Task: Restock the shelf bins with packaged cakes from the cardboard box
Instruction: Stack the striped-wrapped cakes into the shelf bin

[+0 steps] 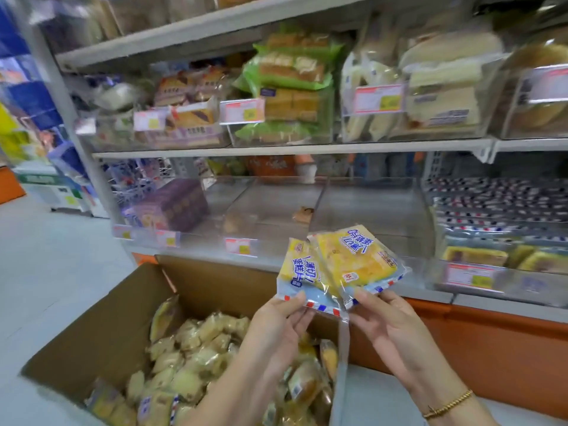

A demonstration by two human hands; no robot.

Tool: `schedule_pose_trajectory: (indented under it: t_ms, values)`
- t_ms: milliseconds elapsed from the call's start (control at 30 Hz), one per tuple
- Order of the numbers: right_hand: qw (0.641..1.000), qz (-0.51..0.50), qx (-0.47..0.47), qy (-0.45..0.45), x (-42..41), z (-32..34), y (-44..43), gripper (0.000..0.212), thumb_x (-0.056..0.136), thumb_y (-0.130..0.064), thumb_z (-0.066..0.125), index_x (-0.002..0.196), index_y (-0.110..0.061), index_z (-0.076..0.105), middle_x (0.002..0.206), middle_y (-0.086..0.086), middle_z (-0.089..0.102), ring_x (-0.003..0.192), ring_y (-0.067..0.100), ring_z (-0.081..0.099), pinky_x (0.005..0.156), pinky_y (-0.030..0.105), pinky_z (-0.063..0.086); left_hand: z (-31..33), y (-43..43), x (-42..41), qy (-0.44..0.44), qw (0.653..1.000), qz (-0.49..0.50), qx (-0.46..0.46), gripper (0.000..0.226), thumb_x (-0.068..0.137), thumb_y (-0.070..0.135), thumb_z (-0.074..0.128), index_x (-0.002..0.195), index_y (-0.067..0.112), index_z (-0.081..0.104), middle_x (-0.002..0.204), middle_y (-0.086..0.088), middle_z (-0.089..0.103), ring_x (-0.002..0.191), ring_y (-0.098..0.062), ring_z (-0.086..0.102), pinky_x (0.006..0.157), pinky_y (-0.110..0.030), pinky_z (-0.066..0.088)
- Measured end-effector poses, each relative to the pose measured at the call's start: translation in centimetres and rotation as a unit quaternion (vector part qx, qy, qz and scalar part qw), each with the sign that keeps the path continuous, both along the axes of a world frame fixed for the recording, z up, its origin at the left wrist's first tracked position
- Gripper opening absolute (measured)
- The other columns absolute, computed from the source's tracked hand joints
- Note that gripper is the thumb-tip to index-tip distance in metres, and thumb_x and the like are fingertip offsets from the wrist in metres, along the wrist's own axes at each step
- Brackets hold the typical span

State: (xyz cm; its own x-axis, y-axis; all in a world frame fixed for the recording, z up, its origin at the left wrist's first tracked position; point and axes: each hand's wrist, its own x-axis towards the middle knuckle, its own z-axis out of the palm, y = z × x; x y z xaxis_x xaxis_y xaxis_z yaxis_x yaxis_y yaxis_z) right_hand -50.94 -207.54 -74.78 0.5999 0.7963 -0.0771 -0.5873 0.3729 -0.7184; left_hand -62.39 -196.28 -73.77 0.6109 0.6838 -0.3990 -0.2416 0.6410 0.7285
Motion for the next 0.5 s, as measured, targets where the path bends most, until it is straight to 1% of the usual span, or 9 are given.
schedule_pose_trajectory:
  t_ms: [67, 133, 200, 233, 267, 333, 367, 400, 500]
  values:
    - [1.000, -0.005, 0.011, 0.011, 1.0, 0.3, -1.2, 0.025, 0.078, -0.001, 0.058, 0.102, 0.003, 0.061, 0.098, 0.021, 0.070, 0.084, 0.028, 0.071, 0.076, 0.038, 0.060, 0.1, -1.6, 0.9, -0.013, 0.999, -0.030, 0.019, 0.012, 0.089, -0.007, 0.055, 0.083, 0.003, 0.058, 0.071, -0.009, 0.069, 0.059, -0.013, 0.069, 0.055, -0.020, 0.056]
    - [1.000, -0.013, 0.021, 0.014, 1.8, 0.6, -2.3, 0.026, 0.077, 0.001, 0.057, 0.102, 0.002, 0.061, 0.098, 0.021, 0.071, 0.082, 0.026, 0.072, 0.067, 0.032, 0.060, 0.3, -3.0, 1.9, -0.028, 0.996, -0.070, 0.051, 0.014, 0.087, -0.007, 0.055, 0.096, 0.001, 0.061, 0.085, -0.012, 0.073, 0.070, -0.015, 0.071, 0.063, -0.023, 0.058]
    - [0.999, -0.026, 0.024, 0.004, 2.9, 0.5, -3.4, 0.028, 0.076, 0.000, 0.057, 0.104, 0.001, 0.061, 0.101, 0.020, 0.071, 0.086, 0.026, 0.071, 0.075, 0.035, 0.060, 0.5, -3.8, 2.7, -0.040, 0.989, -0.113, 0.089, 0.034, 0.082, -0.008, 0.057, 0.114, 0.004, 0.060, 0.102, -0.015, 0.072, 0.082, -0.019, 0.072, 0.072, -0.026, 0.059]
    - [0.999, -0.032, 0.019, -0.009, 3.5, 0.4, -4.0, 0.028, 0.076, -0.001, 0.059, 0.104, 0.000, 0.061, 0.100, 0.019, 0.071, 0.087, 0.025, 0.071, 0.082, 0.036, 0.058, 0.6, -4.0, 2.9, -0.043, 0.984, -0.135, 0.104, 0.043, 0.079, -0.009, 0.060, 0.119, 0.007, 0.059, 0.107, -0.015, 0.071, 0.087, -0.021, 0.071, 0.077, -0.029, 0.059]
    - [0.999, -0.040, 0.008, -0.019, 4.2, 0.3, -4.7, 0.028, 0.074, -0.003, 0.062, 0.102, -0.001, 0.062, 0.096, 0.017, 0.072, 0.086, 0.024, 0.071, 0.084, 0.034, 0.055, 0.7, -4.0, 3.1, -0.050, 0.979, -0.162, 0.113, 0.051, 0.075, -0.010, 0.064, 0.123, 0.008, 0.057, 0.110, -0.016, 0.070, 0.090, -0.023, 0.071, 0.082, -0.031, 0.058]
    - [0.998, -0.046, -0.012, -0.048, 5.4, 0.5, -6.2, 0.031, 0.065, -0.011, 0.078, 0.093, -0.004, 0.067, 0.085, 0.012, 0.072, 0.078, 0.019, 0.069, 0.076, 0.024, 0.056, 1.0, -3.7, 3.2, -0.074, 0.963, -0.236, 0.110, 0.066, 0.069, -0.004, 0.077, 0.129, 0.008, 0.054, 0.118, -0.019, 0.066, 0.096, -0.026, 0.069, 0.093, -0.036, 0.051]
    - [0.997, -0.042, -0.021, -0.062, 6.1, 0.5, -6.9, 0.037, 0.059, -0.015, 0.085, 0.091, -0.005, 0.070, 0.085, 0.011, 0.072, 0.076, 0.017, 0.068, 0.070, 0.020, 0.055, 1.3, -3.6, 3.3, -0.090, 0.953, -0.272, 0.096, 0.074, 0.063, 0.003, 0.083, 0.131, 0.007, 0.053, 0.124, -0.021, 0.063, 0.099, -0.028, 0.068, 0.095, -0.038, 0.049]
    - [0.996, -0.036, -0.029, -0.074, 6.7, 0.9, -7.7, 0.039, 0.057, -0.016, 0.086, 0.091, -0.005, 0.070, 0.087, 0.011, 0.072, 0.072, 0.015, 0.068, 0.064, 0.018, 0.054, 1.5, -3.3, 3.5, -0.103, 0.946, -0.299, 0.070, 0.083, 0.056, 0.011, 0.089, 0.131, 0.004, 0.054, 0.128, -0.023, 0.059, 0.101, -0.030, 0.067, 0.094, -0.040, 0.052]
    - [0.990, -0.006, -0.056, -0.126, 8.5, 1.6, -9.8, 0.039, 0.054, -0.009, 0.088, 0.086, -0.003, 0.066, 0.069, 0.004, 0.068, 0.049, 0.008, 0.059, 0.047, 0.015, 0.047, 1.5, -2.9, 4.6, -0.117, 0.939, -0.322, -0.043, 0.093, 0.042, 0.029, 0.097, 0.119, -0.009, 0.062, 0.124, -0.028, 0.059, 0.092, -0.033, 0.070, 0.066, -0.037, 0.060]
